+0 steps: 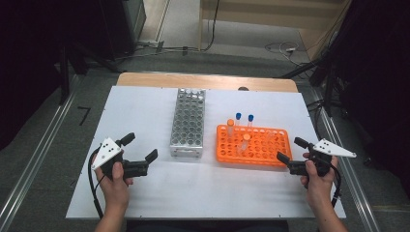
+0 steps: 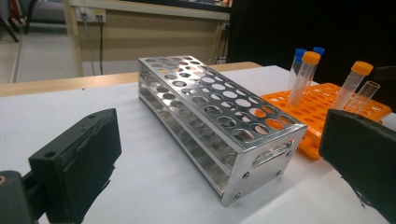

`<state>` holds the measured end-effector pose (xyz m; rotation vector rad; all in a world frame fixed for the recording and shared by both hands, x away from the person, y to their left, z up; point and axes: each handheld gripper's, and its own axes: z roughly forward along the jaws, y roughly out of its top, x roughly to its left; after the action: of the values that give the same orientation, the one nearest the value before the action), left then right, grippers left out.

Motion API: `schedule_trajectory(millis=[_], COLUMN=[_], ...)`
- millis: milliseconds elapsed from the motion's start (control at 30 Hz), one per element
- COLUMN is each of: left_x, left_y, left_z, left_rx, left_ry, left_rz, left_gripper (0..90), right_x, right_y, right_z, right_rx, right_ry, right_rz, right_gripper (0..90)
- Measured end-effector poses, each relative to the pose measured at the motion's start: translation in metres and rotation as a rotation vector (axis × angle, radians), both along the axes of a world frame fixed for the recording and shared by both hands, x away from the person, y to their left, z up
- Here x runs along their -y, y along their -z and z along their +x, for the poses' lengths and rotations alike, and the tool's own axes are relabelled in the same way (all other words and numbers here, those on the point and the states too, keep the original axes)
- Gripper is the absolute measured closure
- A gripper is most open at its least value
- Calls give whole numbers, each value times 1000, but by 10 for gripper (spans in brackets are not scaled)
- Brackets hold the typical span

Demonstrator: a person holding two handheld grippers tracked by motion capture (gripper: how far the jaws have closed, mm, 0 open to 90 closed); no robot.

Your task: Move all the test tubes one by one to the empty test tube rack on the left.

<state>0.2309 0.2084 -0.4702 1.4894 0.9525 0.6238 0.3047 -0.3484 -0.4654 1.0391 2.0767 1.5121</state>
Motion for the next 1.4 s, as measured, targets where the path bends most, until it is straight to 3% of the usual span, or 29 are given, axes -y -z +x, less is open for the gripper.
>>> schedule_trajectory(millis=[267,367,533,633,733,867,1133,1400], left_x=[4,6,9,10,12,13,15,20], left_y=[0,0,1,2,2,3,6,7], left_z=[-1,-2,-2,-1,-1,-2,-1,1], left_rx=[-5,-7,-10,-17,-19,-23,-36,-43], left_ry=[25,35,46,52,58,62,77,95], left_rz=[0,5,6,2,2,2,-43,-33], left_gripper=[0,0,0,0,0,0,0,0], right_x=[-11,-15,-20,-23,-32,-44,-58,-67], right_y=[-5,-5,-1,2,6,12,23,28], right_z=[3,6,11,13,16,18,21,20], right_rx=[-3,-20,-46,-55,-59,-57,-57,-1], right_ry=[-20,2,51,48,48,51,133,163], right_rz=[12,11,0,16,-10,-37,-85,-124], right_gripper=[3,63,286,408,507,561,660,729])
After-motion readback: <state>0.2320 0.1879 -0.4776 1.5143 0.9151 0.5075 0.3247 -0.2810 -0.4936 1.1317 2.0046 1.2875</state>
